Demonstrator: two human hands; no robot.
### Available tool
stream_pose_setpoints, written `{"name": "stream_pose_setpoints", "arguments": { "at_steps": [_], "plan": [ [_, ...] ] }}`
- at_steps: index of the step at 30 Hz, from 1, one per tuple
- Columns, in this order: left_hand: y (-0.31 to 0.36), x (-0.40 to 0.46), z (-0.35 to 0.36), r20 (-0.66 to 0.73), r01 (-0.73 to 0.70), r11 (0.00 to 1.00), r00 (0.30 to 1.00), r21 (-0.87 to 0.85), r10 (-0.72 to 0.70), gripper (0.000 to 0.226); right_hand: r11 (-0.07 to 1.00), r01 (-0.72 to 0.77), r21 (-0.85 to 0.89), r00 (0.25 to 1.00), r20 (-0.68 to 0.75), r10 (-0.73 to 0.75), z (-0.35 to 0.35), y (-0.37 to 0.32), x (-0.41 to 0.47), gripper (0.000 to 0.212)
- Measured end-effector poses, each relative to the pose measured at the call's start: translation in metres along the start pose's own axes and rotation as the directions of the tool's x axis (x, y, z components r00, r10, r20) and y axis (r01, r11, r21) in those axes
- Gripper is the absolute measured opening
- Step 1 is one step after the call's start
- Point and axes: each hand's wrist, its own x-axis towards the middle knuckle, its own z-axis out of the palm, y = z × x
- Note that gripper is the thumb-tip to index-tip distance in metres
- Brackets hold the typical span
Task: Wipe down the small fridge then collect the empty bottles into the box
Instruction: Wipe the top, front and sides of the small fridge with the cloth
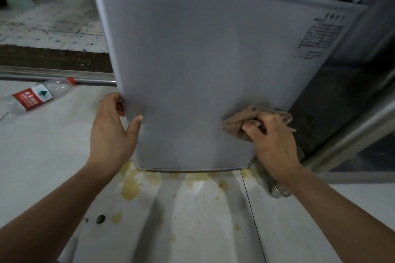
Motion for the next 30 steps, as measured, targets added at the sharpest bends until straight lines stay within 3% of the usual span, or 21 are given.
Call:
{"name": "stream_pose_setpoints", "arguments": {
  "at_steps": [3,5,8,11,16,18,20,22,26,28,30],
  "plan": [
    [-0.001,0.001,0.000,0.010,0.005,1.000,1.000,-0.011,-0.004,0.044,0.970,-0.242,0.039,0.951,-0.189,0.245,-0.019,0.020,0.026,0.016],
    [-0.003,0.002,0.000,0.006,0.017,1.000,1.000,-0.009,-0.017,0.045,0.943,-0.304,0.137,0.895,-0.299,0.332,-0.027,0.031,0.036,0.028],
    [-0.004,0.002,0.002,0.007,0.027,0.999,1.000,-0.030,-0.027,0.045,0.878,-0.390,0.278,0.837,-0.291,0.464,-0.021,0.025,0.030,0.033],
    [-0.006,0.003,0.004,0.015,0.065,0.997,0.998,-0.047,-0.065,0.046,0.812,-0.481,0.329,0.822,-0.154,0.549,0.004,0.014,0.000,0.040],
    [-0.006,0.003,0.002,0.033,0.058,0.996,0.998,-0.073,-0.055,0.046,0.831,-0.536,0.148,0.838,0.212,0.503,0.036,-0.005,-0.053,0.050],
    [-0.005,0.003,0.000,0.055,0.058,0.995,0.997,-0.076,-0.054,0.047,0.832,-0.525,0.179,0.839,0.269,0.472,0.032,-0.010,-0.060,0.052],
    [-0.006,0.002,-0.002,0.060,0.071,0.994,0.996,-0.082,-0.066,0.049,0.817,-0.511,0.266,0.857,0.226,0.462,0.017,-0.011,-0.050,0.049],
    [-0.009,0.000,-0.002,0.052,0.101,0.991,0.994,-0.085,-0.096,0.053,0.811,-0.480,0.334,0.873,0.090,0.480,0.002,-0.012,-0.029,0.040],
    [-0.018,-0.010,0.003,0.104,0.114,0.993,0.988,-0.016,-0.111,0.041,0.859,-0.424,0.286,0.856,-0.183,0.483,0.003,-0.019,0.006,0.049],
    [-0.020,-0.012,0.005,0.120,0.133,0.991,0.984,-0.034,-0.128,0.033,0.923,-0.342,0.176,0.898,-0.228,0.376,0.019,-0.027,-0.004,0.046],
    [-0.021,-0.011,0.008,0.131,0.158,0.986,0.980,-0.056,-0.150,0.034,0.988,-0.151,0.038,0.964,-0.214,0.155,0.036,-0.033,-0.027,0.033]
  ]
}}
